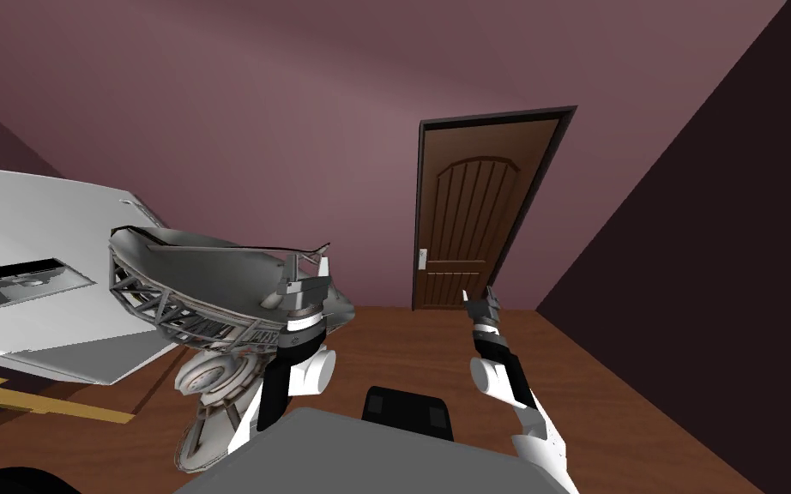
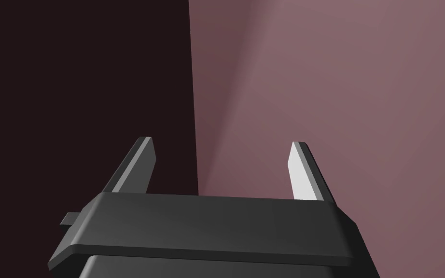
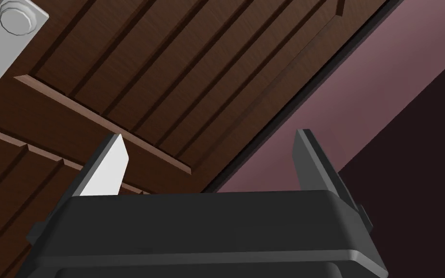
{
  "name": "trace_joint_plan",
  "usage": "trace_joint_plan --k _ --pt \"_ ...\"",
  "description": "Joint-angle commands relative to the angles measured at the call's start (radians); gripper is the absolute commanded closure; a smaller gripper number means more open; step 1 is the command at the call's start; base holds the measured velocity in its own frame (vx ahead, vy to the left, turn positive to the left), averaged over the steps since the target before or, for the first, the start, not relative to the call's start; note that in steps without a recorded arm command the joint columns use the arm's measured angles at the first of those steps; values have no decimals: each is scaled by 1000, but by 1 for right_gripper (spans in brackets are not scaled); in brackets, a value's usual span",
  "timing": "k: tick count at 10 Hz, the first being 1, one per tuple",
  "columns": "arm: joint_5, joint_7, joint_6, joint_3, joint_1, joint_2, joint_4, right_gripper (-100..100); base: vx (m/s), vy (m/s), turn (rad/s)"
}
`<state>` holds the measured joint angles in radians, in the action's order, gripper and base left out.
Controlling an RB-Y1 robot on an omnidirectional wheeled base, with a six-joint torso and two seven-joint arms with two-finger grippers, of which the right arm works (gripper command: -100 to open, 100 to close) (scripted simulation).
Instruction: Pull the door open
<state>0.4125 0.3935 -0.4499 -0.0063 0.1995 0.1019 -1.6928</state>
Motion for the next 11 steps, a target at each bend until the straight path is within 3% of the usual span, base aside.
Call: trace_joint_plan --k 1,11 --pt "38 27 -2 2 -22 5 39 -100 85 -34 148" --pt "258 171 -10 13 -156 22 262 -100 87 -49 153"
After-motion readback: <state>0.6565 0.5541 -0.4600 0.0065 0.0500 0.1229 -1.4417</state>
